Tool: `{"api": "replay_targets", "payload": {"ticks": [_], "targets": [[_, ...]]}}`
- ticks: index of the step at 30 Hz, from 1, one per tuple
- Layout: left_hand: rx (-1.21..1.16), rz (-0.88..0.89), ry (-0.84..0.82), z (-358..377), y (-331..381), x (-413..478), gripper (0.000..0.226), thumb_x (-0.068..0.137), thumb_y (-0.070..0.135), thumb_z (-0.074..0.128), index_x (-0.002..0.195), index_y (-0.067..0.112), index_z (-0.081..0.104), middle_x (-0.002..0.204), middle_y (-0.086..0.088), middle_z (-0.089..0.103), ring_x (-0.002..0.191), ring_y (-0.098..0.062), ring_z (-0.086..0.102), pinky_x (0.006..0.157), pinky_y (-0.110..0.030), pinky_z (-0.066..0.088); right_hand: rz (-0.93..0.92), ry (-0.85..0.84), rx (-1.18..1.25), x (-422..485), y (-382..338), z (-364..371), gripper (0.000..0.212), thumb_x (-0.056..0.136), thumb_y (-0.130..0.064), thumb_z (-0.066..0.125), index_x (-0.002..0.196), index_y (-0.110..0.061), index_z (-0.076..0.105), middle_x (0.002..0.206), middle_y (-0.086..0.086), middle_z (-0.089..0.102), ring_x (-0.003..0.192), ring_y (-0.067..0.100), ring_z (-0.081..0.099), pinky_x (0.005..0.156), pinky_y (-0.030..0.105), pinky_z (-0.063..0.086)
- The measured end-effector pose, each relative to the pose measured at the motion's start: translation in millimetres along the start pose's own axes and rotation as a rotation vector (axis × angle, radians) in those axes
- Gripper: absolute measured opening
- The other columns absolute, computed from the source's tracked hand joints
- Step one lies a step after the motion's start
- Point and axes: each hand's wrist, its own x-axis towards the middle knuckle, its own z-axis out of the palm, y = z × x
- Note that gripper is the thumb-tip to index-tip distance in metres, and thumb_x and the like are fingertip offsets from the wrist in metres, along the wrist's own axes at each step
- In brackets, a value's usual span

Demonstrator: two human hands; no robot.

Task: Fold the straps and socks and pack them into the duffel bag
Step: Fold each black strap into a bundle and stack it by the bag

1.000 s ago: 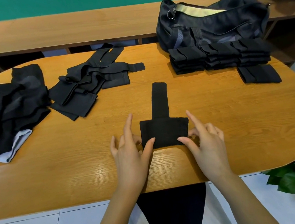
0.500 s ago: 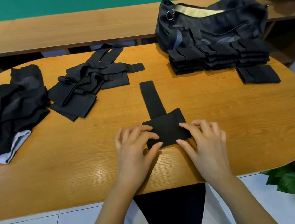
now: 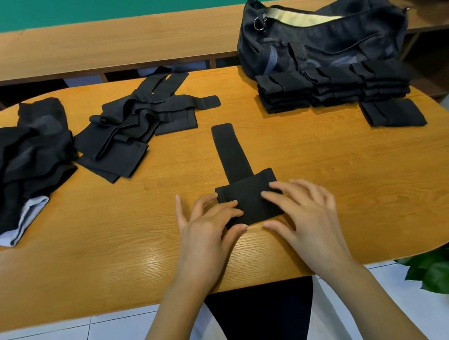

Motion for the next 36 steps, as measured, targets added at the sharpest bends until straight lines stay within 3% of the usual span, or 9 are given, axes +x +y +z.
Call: {"api": "replay_targets", "payload": {"ticks": [4,7,9,12,18,25,36], "targets": [[-0.003,-0.005,0.013,1.1,-0.1,-1.5,0.037,0.089,0.053,0.044,0.103,0.031,0.071,0.117,0.017,0.067,0.127,-0.011,0.045,0.115,-0.059,0.001,-0.11,-0.022,0.034,-0.6,-2.3,8.7,0.03,0.089,-0.047,0.06,0.115,-0.035,0.07,0.125,-0.017,0.064,0.129,0.013,0.043,0.113,0.052,0.02],[-0.013,-0.011,0.039,1.5,1.3,-3.0,0.034,0.091,0.05,0.044,0.1,0.031,0.071,0.114,0.016,0.068,0.125,-0.011,0.047,0.115,-0.06,0.005,-0.099,0.005,0.048,-1.6,-3.0,11.7,0.024,0.086,-0.041,0.066,0.109,-0.035,0.072,0.119,-0.018,0.066,0.125,0.013,0.047,0.112,0.054,0.021],[-0.025,-0.017,0.05,1.9,2.6,-3.4,0.034,0.091,0.048,0.044,0.098,0.031,0.071,0.113,0.016,0.068,0.124,-0.012,0.048,0.115,-0.059,0.005,-0.094,0.021,0.054,-1.7,-3.0,11.7,0.023,0.089,-0.042,0.061,0.107,-0.035,0.073,0.117,-0.018,0.067,0.123,0.013,0.048,0.112,0.054,0.021],[-0.044,-0.048,0.064,2.4,6.0,-3.6,0.035,0.09,0.05,0.044,0.098,0.03,0.073,0.111,0.016,0.069,0.123,-0.012,0.047,0.115,-0.058,0.006,-0.087,0.031,0.064,-1.8,-3.7,11.4,0.034,0.092,-0.044,0.044,0.104,-0.034,0.074,0.113,-0.018,0.069,0.121,0.013,0.049,0.112,0.053,0.02],[0.013,-0.07,0.044,6.3,12.3,-4.8,0.033,0.083,0.05,0.059,0.104,0.029,0.073,0.104,0.017,0.067,0.118,-0.016,0.051,0.112,-0.064,0.014,-0.106,0.07,0.07,-0.5,-7.2,9.5,0.032,0.095,-0.037,0.041,0.097,-0.029,0.072,0.104,-0.016,0.07,0.118,0.015,0.05,0.112,0.055,0.021],[-0.012,-0.107,0.062,7.9,12.1,-4.3,0.03,0.09,0.048,0.05,0.097,0.031,0.074,0.102,0.017,0.065,0.115,-0.015,0.05,0.111,-0.065,0.013,-0.07,0.004,0.093,-1.7,-0.7,8.8,0.038,0.088,-0.054,0.045,0.103,-0.033,0.073,0.11,-0.019,0.068,0.122,0.015,0.048,0.112,0.059,0.018],[-0.025,-0.157,0.05,3.7,17.1,-4.1,0.042,0.084,0.062,0.043,0.097,0.034,0.072,0.098,0.021,0.065,0.113,-0.009,0.047,0.114,-0.062,0.006,-0.029,0.016,0.141,0.2,-3.5,8.3,0.036,0.094,-0.05,0.038,0.095,-0.034,0.07,0.099,-0.019,0.067,0.115,0.012,0.047,0.113,0.054,0.016]]}}
